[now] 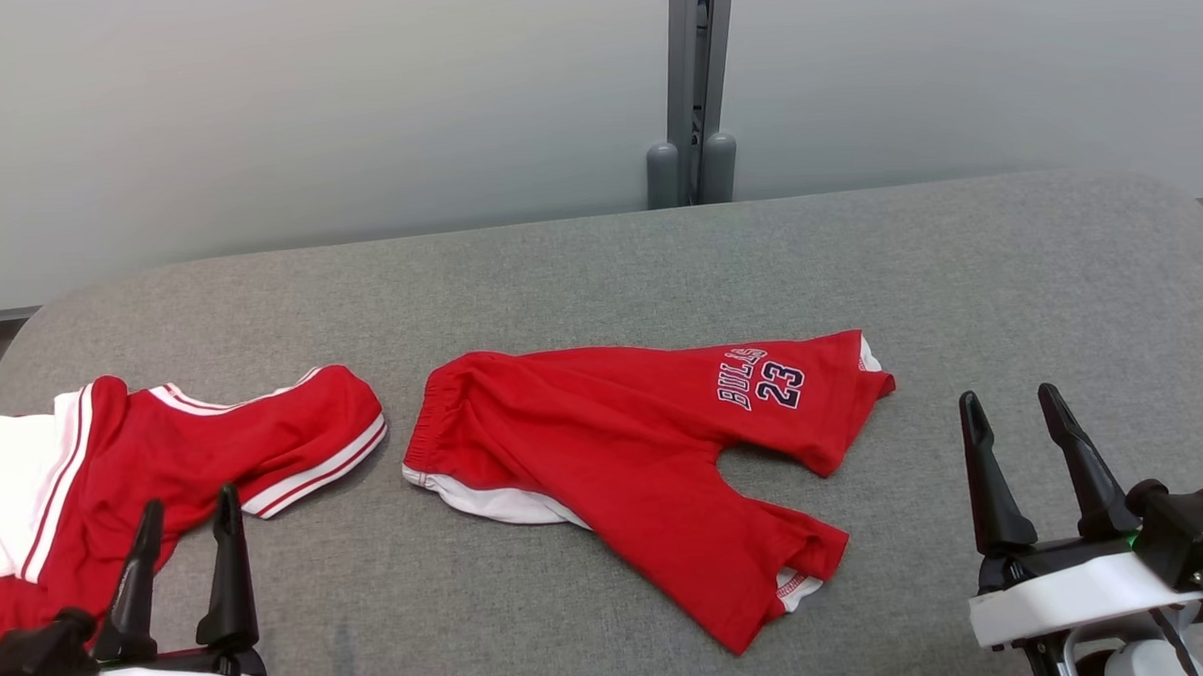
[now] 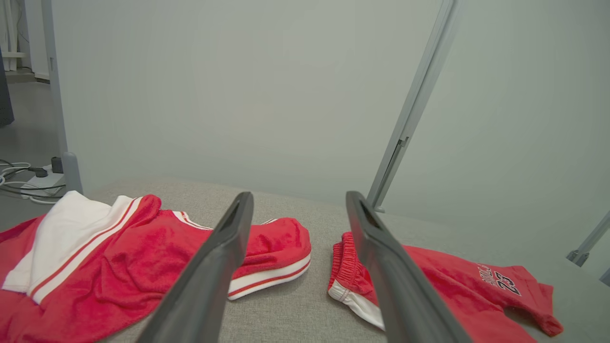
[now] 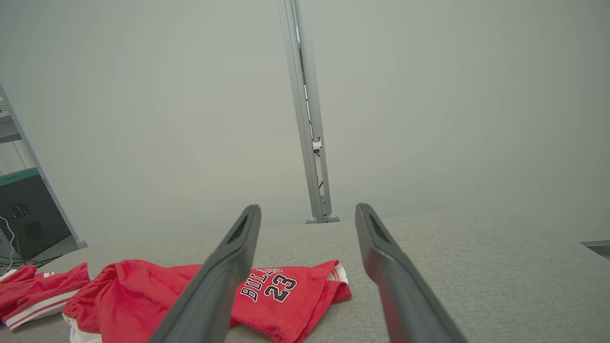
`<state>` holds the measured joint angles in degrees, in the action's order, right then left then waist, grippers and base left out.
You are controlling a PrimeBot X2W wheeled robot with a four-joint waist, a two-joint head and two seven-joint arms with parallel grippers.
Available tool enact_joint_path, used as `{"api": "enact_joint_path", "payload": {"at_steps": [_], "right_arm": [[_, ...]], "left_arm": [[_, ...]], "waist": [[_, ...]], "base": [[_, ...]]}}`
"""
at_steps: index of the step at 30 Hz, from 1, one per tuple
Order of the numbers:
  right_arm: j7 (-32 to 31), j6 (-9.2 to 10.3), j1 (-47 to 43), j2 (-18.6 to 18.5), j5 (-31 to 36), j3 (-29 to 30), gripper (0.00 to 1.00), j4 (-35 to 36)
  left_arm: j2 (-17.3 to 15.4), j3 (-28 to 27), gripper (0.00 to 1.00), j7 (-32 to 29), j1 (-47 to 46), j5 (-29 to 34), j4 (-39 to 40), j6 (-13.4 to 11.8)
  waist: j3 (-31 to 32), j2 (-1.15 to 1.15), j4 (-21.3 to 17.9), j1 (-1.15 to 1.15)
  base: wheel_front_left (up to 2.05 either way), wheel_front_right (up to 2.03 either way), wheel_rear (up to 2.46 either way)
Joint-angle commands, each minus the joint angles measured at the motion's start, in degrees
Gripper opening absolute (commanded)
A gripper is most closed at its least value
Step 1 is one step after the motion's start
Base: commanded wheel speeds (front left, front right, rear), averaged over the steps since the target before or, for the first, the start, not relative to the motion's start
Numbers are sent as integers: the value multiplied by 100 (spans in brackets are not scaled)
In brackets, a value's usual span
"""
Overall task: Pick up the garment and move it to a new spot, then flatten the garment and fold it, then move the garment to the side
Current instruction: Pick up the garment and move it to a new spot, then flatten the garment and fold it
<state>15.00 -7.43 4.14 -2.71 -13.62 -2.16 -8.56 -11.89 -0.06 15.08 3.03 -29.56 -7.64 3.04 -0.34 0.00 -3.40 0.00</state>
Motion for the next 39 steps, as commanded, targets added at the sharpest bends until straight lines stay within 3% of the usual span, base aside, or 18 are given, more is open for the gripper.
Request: {"api": "enact_joint_path", "payload": {"at_steps": [1,8,14,25,33,39], "right_arm": [[28,-11,-9,-34,-7,3,100,-23],[28,-11,84,-35,-68,-17,100,-64],[8,-11,214,-33,-42,-125,100,-342],[-2001,-11,-155,-209,-717,-1030,100,-781],[-2725,-11,-267,-225,-1166,-1356,100,-812],[-2831,-11,-172,-158,-1192,-1439,100,-1075]], "left_arm": [[21,-35,100,11,-84,70,-39,58],[131,-105,100,12,-84,208,-136,167],[16,-253,100,11,105,335,-196,195],[77,-497,100,11,220,349,-153,180],[129,-486,100,12,206,362,-192,196],[166,-389,100,11,122,358,-285,226]], "waist": [[9,0,6,0],[37,0,3,0],[78,0,59,0],[135,0,359,0],[126,0,492,0],[97,0,620,0]], "base": [[0,0,0],[0,0,0],[0,0,0],[0,0,0],[0,0,0],[0,0,0]]}}
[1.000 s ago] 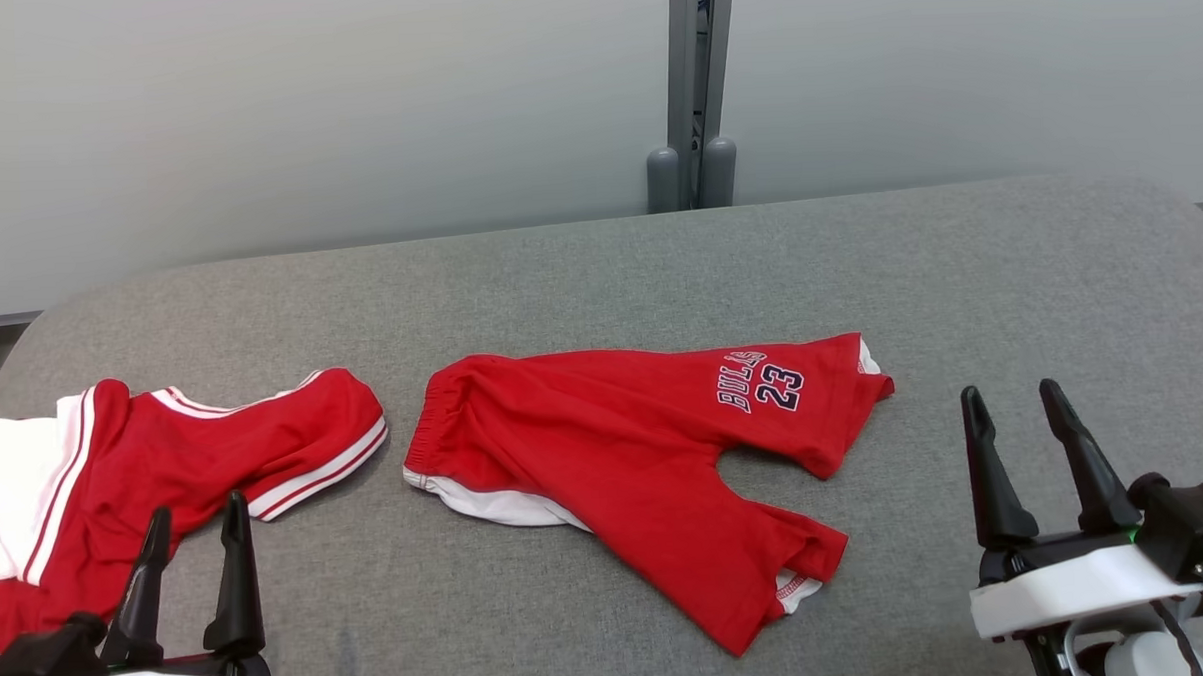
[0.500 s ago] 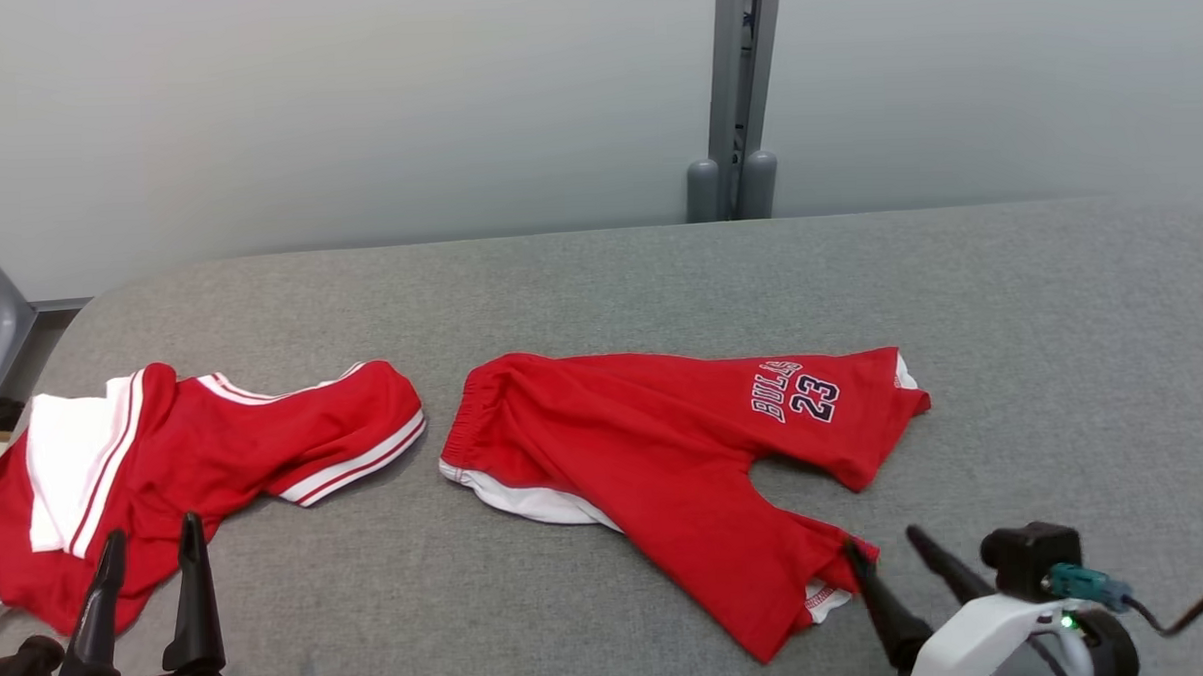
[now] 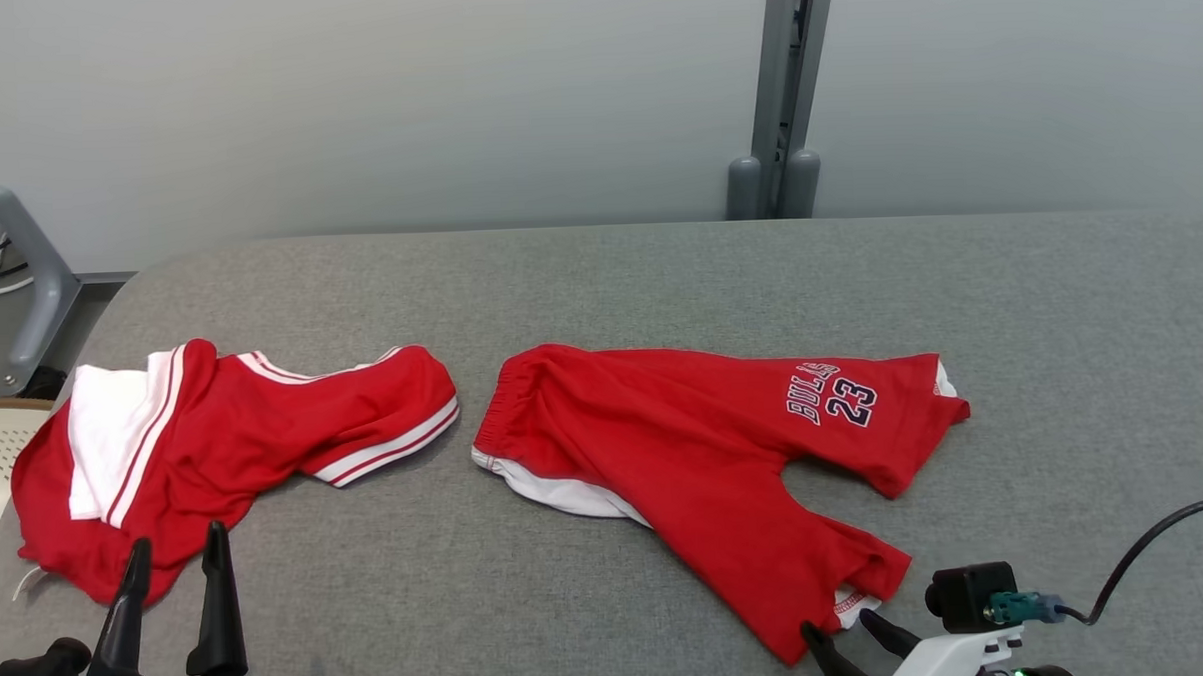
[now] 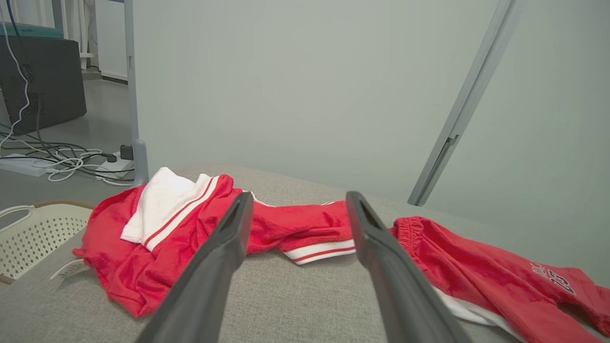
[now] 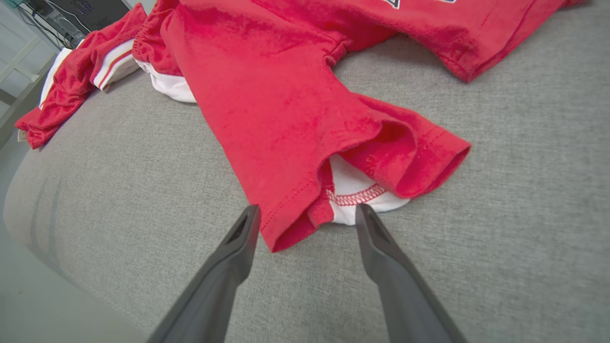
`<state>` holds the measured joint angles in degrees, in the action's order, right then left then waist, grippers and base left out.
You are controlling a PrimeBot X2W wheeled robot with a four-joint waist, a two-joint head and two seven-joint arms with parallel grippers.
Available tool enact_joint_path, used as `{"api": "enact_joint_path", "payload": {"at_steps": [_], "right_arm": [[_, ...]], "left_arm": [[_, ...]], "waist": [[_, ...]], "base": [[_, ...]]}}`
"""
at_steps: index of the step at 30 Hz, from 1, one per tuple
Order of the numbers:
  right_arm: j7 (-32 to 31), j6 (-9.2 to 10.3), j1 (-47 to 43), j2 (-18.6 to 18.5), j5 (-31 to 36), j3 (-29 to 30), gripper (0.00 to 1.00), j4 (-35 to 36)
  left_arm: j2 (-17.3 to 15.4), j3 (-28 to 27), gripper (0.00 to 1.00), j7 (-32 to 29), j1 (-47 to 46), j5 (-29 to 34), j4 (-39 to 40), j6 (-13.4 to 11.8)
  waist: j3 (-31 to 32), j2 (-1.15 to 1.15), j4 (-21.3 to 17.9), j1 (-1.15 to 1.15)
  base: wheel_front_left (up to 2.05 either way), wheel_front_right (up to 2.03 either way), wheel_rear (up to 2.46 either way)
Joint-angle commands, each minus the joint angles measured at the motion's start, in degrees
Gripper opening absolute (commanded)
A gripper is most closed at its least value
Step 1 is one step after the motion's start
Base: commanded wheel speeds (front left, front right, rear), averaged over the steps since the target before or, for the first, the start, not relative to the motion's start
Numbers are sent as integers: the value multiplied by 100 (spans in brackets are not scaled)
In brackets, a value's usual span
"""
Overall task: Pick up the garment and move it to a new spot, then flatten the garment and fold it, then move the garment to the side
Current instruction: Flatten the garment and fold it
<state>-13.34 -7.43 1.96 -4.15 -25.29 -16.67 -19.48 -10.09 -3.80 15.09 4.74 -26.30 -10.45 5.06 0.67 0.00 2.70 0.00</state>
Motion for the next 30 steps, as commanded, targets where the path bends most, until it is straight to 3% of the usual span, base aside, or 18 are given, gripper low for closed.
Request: {"api": "enact_joint_path", "payload": {"at_steps": [1,12,13,14,15,16,26,30], "right_arm": [[23,-11,70,1,-24,3,100,-41],[543,-11,471,95,-59,29,100,-938],[636,-11,515,101,-68,26,87,-1001],[733,-11,549,104,-79,18,37,-1051],[826,-11,586,105,-83,10,5,-1101],[903,-11,615,106,-83,-7,0,-1151],[1582,-11,1050,108,-271,-124,0,-1174],[1643,-11,1295,-56,-205,-81,0,-1142]], "left_arm": [[-14,-1,100,10,-62,27,-23,32],[-47,35,100,9,-119,-50,-171,40],[-48,39,100,9,-125,-48,-180,41],[-49,38,100,9,-127,-42,-184,41],[-52,38,100,9,-128,-45,-192,41],[-53,38,100,9,-131,-49,-196,40],[-61,38,100,9,-142,-80,-244,40],[-75,64,100,9,-165,-75,-219,50]], "waist": [[-3,0,34,0],[15,0,278,0],[17,0,293,0],[21,0,308,0],[26,0,321,0],[29,0,331,0],[41,0,309,0],[-3,0,284,0]], "base": [[0,0,0],[0,0,0],[0,0,0],[0,0,0],[0,0,0],[0,0,0],[0,0,0],[0,0,0]]}}
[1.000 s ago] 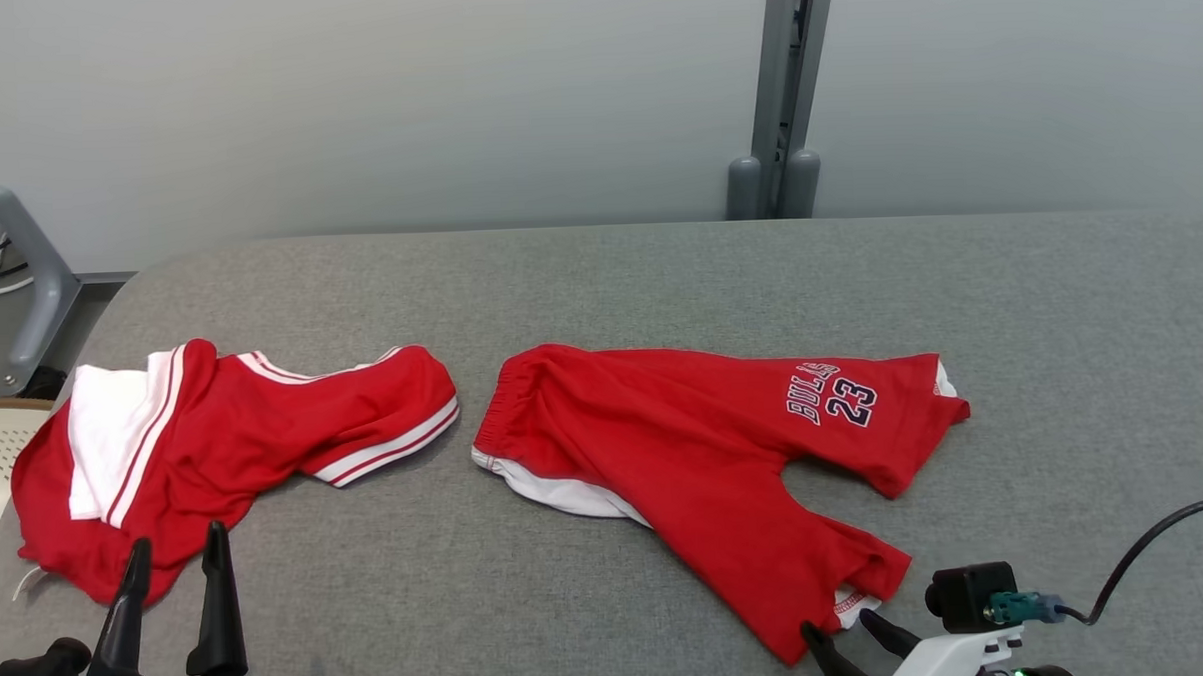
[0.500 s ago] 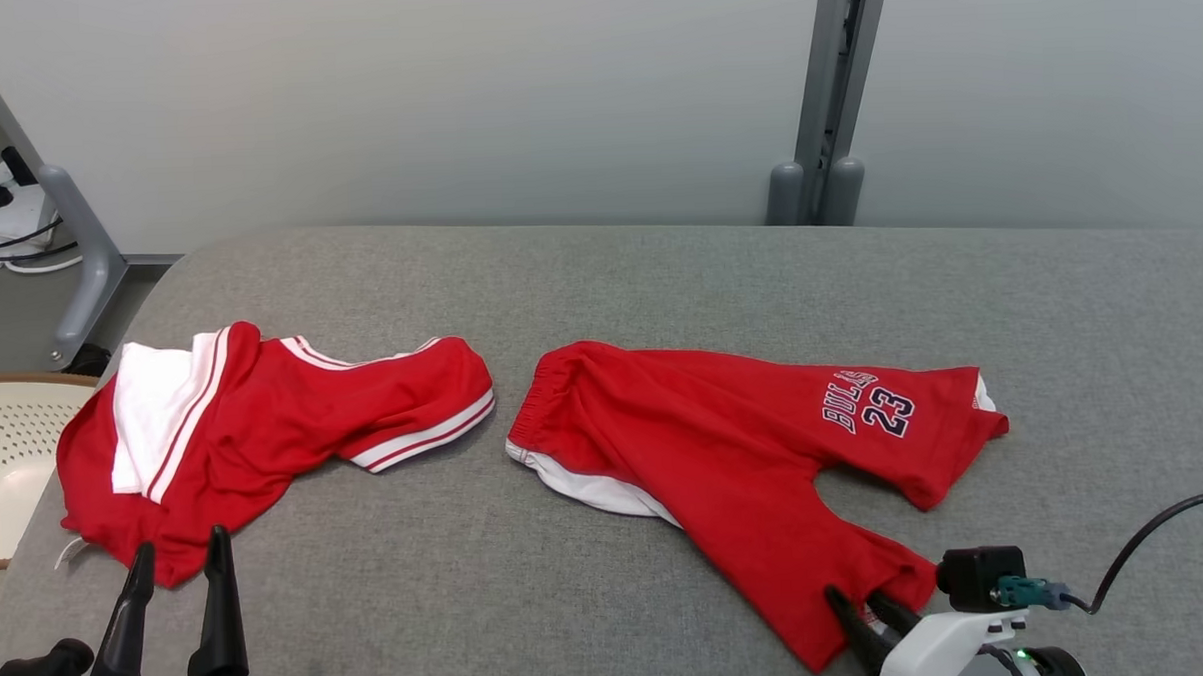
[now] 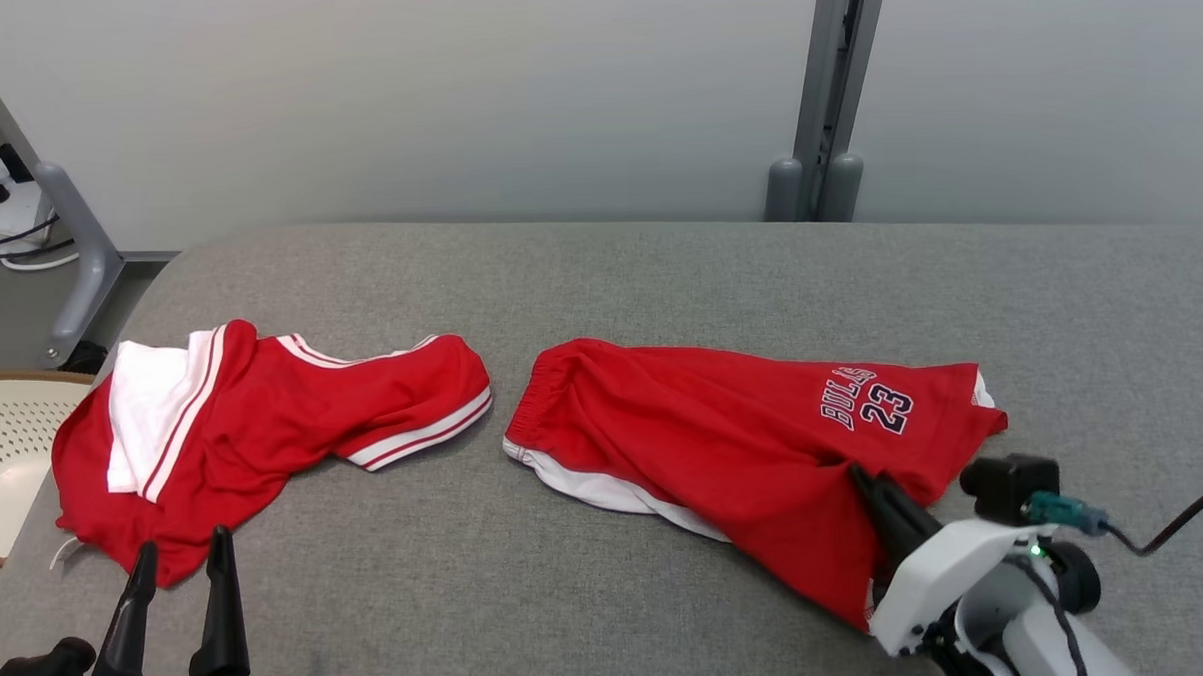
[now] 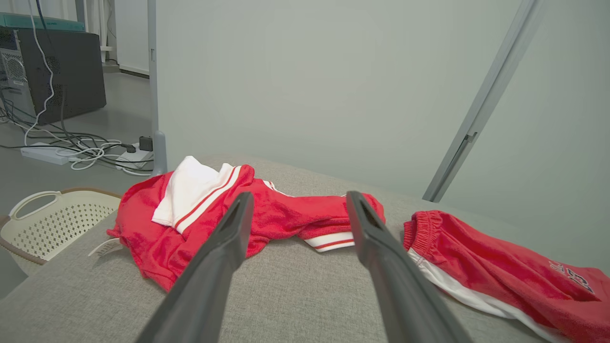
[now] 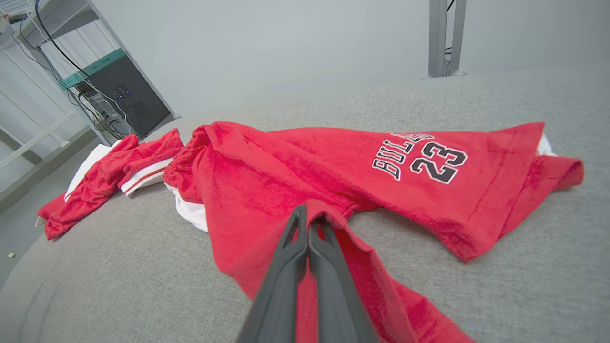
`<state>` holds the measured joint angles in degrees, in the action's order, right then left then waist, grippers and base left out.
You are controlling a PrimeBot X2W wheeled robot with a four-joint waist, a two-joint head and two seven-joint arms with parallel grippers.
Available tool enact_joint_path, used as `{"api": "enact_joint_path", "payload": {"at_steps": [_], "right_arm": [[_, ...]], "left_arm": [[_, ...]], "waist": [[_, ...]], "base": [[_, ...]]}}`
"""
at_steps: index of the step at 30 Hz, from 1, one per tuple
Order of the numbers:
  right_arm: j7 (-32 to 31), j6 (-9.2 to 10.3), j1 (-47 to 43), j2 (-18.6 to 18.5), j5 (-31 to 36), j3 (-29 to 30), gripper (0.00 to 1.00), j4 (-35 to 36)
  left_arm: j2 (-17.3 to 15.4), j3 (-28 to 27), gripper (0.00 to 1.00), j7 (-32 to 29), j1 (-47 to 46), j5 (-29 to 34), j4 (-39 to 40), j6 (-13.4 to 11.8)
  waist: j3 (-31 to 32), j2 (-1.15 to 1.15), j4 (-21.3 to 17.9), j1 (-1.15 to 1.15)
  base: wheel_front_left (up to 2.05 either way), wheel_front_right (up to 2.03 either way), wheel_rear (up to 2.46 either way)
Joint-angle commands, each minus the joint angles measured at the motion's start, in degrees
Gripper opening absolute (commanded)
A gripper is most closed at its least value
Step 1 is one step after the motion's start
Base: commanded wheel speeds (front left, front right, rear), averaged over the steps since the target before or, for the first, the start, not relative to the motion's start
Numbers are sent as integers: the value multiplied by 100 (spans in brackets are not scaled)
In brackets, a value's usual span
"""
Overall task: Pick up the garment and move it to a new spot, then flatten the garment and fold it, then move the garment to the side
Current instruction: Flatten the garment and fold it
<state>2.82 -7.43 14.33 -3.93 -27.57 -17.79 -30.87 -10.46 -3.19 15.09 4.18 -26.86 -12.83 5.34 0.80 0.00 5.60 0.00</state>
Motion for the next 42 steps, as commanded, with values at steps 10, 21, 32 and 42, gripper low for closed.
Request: {"api": "enact_joint_path", "payload": {"at_steps": [10,21,32,42], "right_arm": [[-45,-11,1225,-507,-79,360,0,-546],[159,-11,2429,-777,-75,507,20,-1657],[432,-11,2521,-726,-64,389,100,-2413],[1164,-11,1905,-808,-3,215,100,-1645]], "left_arm": [[-118,170,100,9,-434,-94,43,119],[-176,321,100,10,-852,-203,-77,195],[-154,376,100,10,-730,-141,-195,218],[-82,228,100,11,-469,-17,-102,207]], "waist": [[-668,0,187,0],[-1170,0,416,0],[-784,0,147,0],[-330,0,-441,0]], "base": [[0,0,0],[0,0,0],[0,0,0],[0,0,0]]}}
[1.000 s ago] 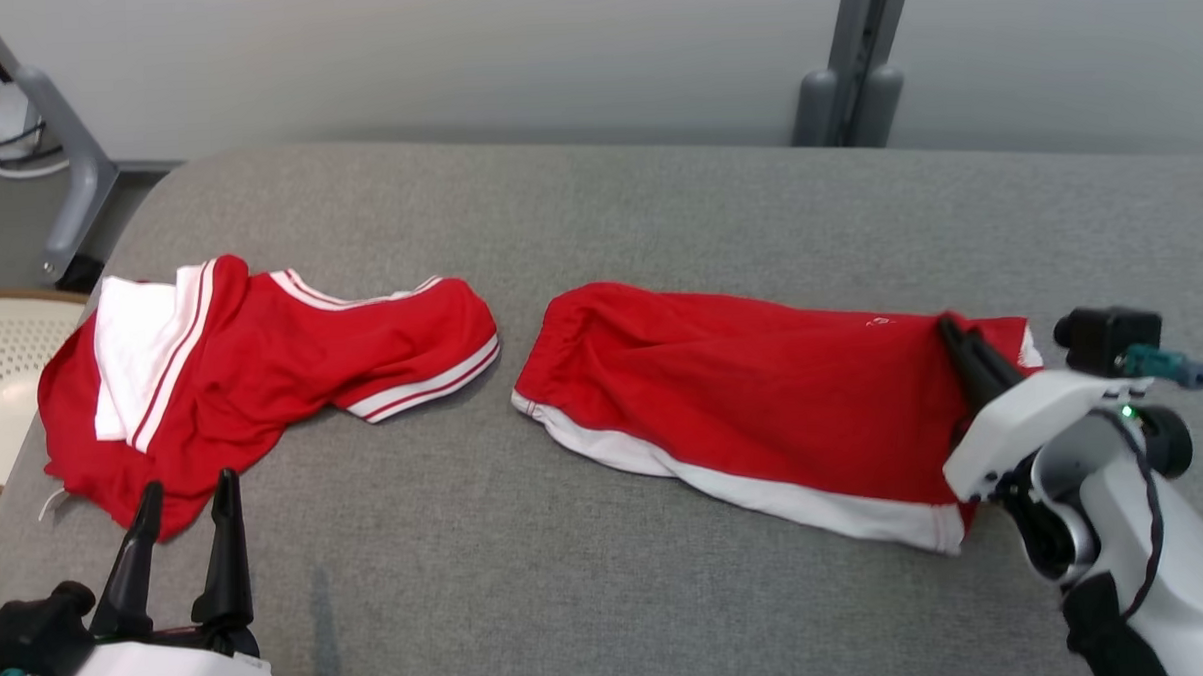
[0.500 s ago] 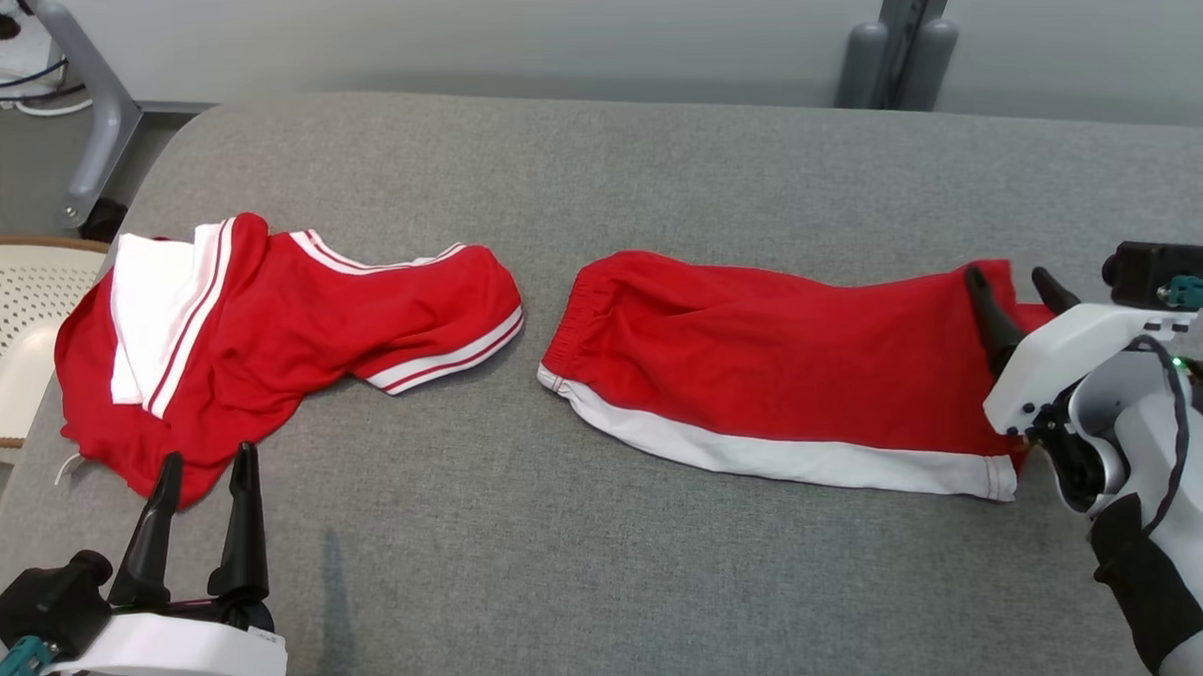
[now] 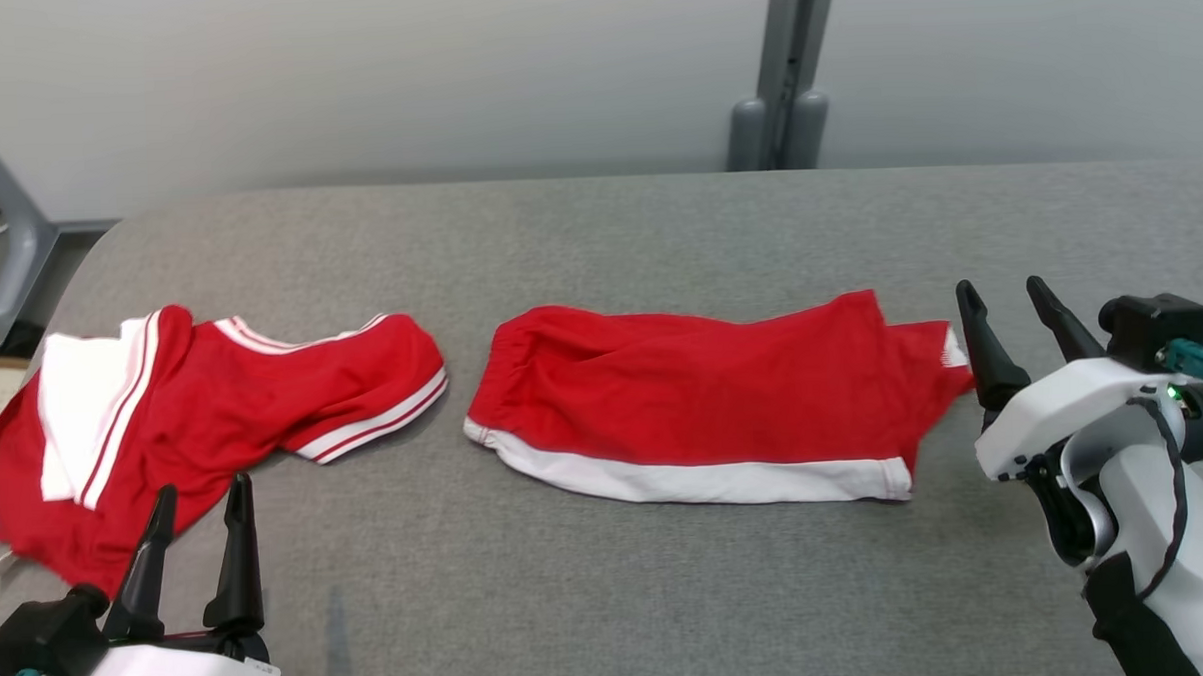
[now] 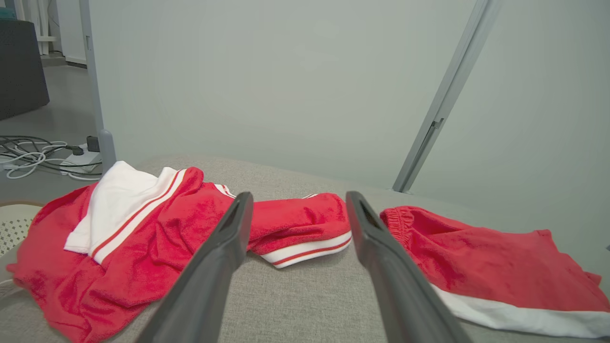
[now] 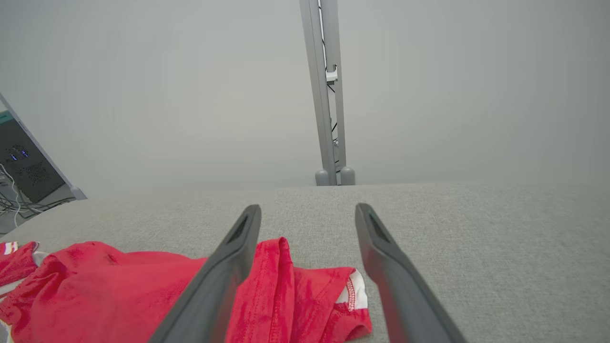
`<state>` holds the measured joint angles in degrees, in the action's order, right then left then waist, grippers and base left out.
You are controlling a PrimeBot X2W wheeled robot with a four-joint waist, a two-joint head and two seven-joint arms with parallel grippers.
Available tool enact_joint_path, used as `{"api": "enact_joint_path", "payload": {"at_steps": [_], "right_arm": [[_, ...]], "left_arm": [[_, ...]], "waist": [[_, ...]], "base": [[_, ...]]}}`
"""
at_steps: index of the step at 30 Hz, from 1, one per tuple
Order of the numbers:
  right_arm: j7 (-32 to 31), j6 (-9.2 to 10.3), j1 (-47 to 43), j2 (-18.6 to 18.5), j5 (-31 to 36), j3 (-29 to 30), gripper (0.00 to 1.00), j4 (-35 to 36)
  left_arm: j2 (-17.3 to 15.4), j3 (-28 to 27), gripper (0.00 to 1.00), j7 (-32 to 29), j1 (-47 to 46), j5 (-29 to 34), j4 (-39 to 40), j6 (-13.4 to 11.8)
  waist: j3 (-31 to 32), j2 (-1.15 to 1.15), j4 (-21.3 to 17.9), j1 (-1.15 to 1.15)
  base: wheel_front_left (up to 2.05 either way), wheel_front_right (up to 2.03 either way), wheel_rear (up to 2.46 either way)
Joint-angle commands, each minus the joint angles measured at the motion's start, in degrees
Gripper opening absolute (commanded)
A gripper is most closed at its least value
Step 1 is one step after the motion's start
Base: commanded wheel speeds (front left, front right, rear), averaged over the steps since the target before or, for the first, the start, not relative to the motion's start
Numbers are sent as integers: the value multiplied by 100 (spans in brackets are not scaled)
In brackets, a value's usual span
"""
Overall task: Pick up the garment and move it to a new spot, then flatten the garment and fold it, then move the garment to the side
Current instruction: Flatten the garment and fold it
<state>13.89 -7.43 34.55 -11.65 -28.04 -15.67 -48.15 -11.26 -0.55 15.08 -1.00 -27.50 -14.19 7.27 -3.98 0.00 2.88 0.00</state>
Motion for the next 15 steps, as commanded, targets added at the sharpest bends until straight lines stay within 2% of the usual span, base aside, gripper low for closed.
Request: {"api": "enact_joint_path", "payload": {"at_steps": [1,3,6,11,15], "right_arm": [[90,-11,-209,-30,87,19,100,247],[111,-11,-311,-28,134,51,100,423],[140,-11,-674,28,355,263,100,1144],[136,-10,-1657,341,925,794,100,2475],[137,-11,-2410,617,1245,1088,100,3176]], "left_arm": [[11,-59,100,11,74,55,46,4],[23,-81,100,11,88,73,67,-7],[58,-168,100,11,142,106,149,-30],[173,-289,100,11,175,147,251,-58],[217,-367,100,11,234,196,310,-53]], "waist": [[186,0,-233,0],[221,0,-287,0],[309,0,-434,0],[377,0,-558,0],[404,0,-599,0]], "base": [[0,0,0],[0,0,0],[0,0,0],[0,0,0],[0,0,0]]}}
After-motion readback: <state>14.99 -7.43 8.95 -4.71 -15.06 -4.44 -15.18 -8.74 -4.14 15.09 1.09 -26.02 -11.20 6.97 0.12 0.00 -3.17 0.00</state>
